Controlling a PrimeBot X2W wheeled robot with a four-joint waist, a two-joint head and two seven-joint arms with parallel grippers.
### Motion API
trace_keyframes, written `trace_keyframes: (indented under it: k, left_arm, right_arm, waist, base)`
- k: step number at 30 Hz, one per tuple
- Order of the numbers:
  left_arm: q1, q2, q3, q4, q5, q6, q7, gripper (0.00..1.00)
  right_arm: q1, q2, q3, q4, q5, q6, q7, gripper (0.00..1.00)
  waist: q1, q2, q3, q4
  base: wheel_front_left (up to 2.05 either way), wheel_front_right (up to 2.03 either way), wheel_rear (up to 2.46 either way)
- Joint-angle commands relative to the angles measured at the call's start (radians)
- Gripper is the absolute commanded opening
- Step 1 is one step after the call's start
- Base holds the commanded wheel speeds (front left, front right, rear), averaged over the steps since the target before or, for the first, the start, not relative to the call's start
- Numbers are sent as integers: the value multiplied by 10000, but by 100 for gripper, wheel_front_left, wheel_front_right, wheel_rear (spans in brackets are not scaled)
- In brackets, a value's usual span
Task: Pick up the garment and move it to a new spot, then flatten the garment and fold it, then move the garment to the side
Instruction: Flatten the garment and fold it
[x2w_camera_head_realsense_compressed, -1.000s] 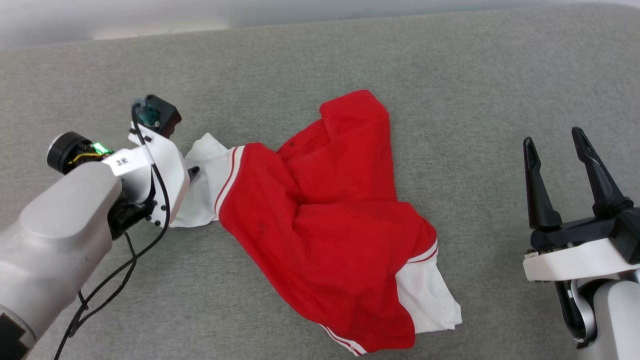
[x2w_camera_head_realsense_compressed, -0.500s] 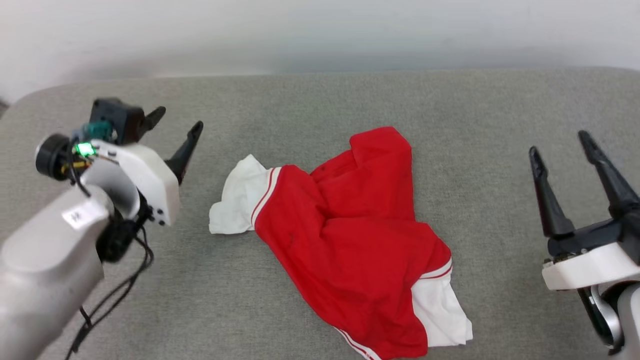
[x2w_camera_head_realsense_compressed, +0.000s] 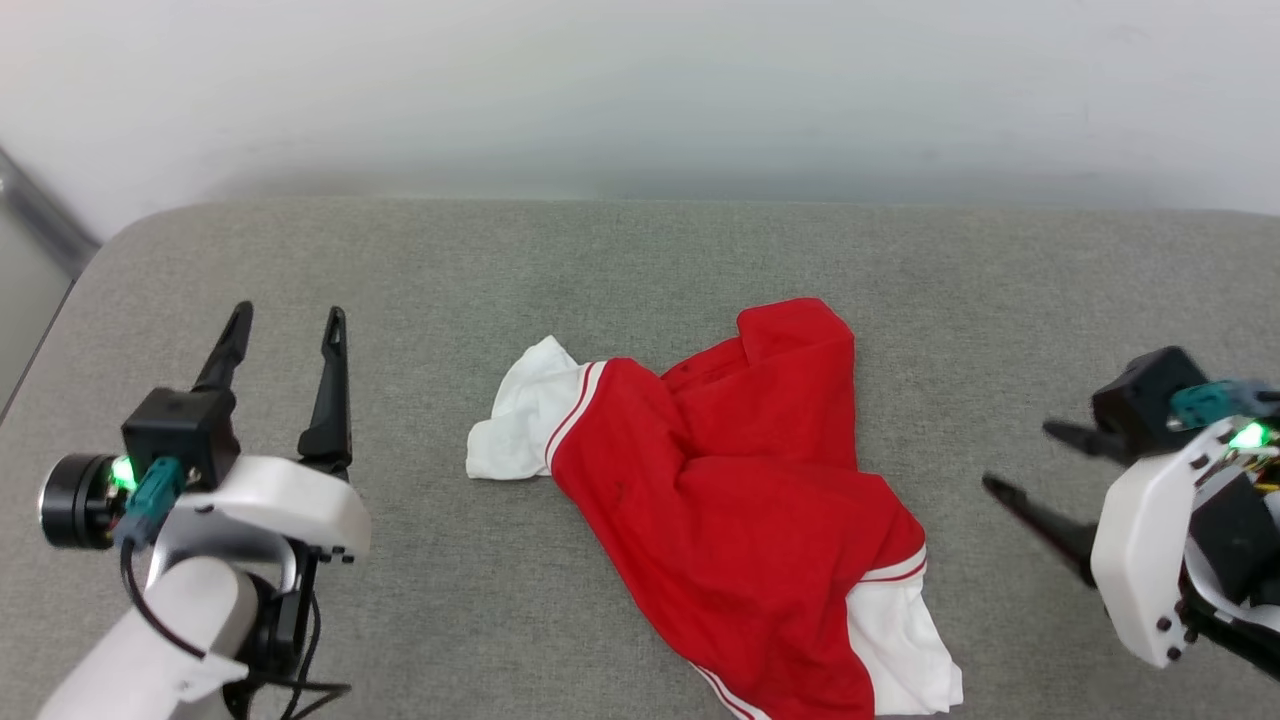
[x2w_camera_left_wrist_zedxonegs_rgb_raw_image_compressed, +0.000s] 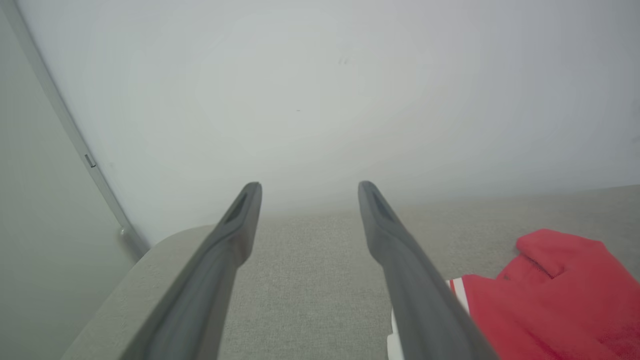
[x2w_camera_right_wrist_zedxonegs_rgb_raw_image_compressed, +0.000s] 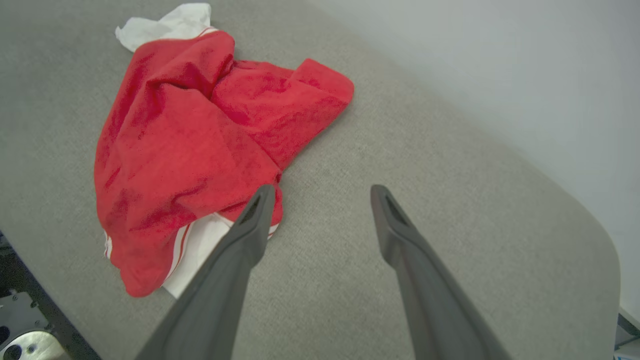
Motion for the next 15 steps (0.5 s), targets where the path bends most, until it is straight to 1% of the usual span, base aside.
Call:
trace_keyframes:
  k: [1,4,7,11,15]
  left_arm:
    - [326,-115,298,-105,239,53,-19,100]
    - [1249,-657,1227,-516,974,10,-20,100]
    - [1949,-1293,2007,-853,1583,-107,-21,100]
    - [2618,-2194,2757,-1115,2306,-459,-21,100]
    - [3083,-3050,3348,-1095,2868,-896,-22,100]
  right_arm:
    - [-197,-133,154,-89,258,-7,393,100]
    - [-330,-426,741,-209,1021,-7,1742,100]
    - [-391,-528,1223,-57,1451,-7,2494,100]
    - [-342,-331,1692,405,1698,-5,2693,100]
    - [-206,-140,2259,1022,1666,-5,2504,100]
  waist:
    - [1,0,-21,31]
    - [1,0,-23,89]
    - [1,0,85,194]
    - [1,0,342,397]
    - [1,0,580,579]
  base:
    - [0,0,0]
    - [0,0,0]
    - [0,0,0]
    - [0,0,0]
    - [0,0,0]
